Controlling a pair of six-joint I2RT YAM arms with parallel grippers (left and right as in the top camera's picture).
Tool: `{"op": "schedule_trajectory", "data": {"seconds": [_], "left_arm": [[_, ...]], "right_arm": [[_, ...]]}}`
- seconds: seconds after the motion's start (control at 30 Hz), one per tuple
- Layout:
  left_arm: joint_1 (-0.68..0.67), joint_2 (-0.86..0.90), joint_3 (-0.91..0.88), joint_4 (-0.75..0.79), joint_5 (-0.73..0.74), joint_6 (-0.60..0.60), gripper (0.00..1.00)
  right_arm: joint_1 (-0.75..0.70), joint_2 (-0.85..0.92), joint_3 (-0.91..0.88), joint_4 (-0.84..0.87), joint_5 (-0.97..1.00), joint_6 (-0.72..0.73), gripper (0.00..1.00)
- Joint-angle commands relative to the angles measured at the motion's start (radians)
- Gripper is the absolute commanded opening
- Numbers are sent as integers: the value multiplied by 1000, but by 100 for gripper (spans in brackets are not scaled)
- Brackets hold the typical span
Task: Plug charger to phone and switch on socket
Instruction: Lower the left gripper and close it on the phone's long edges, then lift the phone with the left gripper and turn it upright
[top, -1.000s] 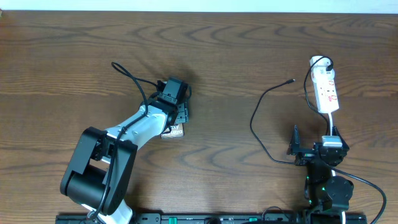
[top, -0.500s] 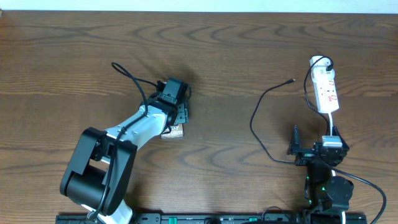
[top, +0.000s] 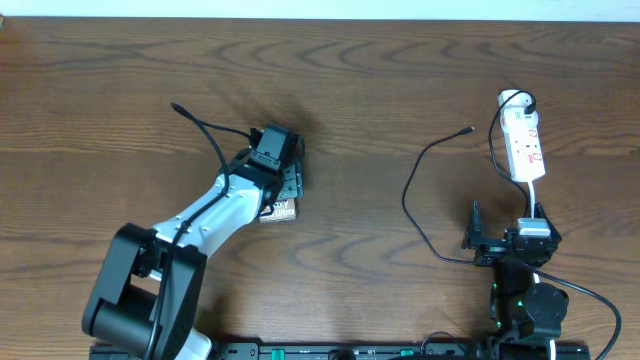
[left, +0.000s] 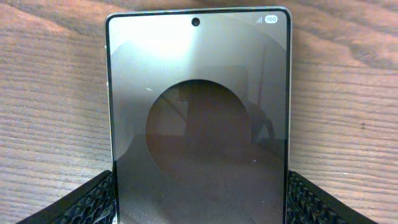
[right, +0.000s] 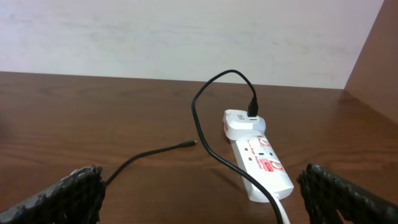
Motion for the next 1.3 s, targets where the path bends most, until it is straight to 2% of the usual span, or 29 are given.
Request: {"op": "schedule_trajectory", "data": {"seconds": [0.0, 0.37, 0.6, 0.87, 1.17, 1.27], "left_arm": [[4, -37, 1, -2, 12, -5, 63], [4, -40, 1, -1, 190, -9, 63], [4, -47, 1, -1, 243, -9, 63], [4, -142, 2, -1, 290, -26, 62], [4, -230, 2, 3, 405, -84, 62], [4, -242, 2, 14, 469, -90, 58]], "right_arm": [[5, -5, -2, -4, -6, -8, 99], [5, -5, -2, -4, -6, -8, 99], [5, -5, -2, -4, -6, -8, 99], [5, -5, -2, -4, -5, -8, 99], [5, -5, -2, -4, -6, -8, 99], [5, -5, -2, -4, -6, -8, 99]]}}
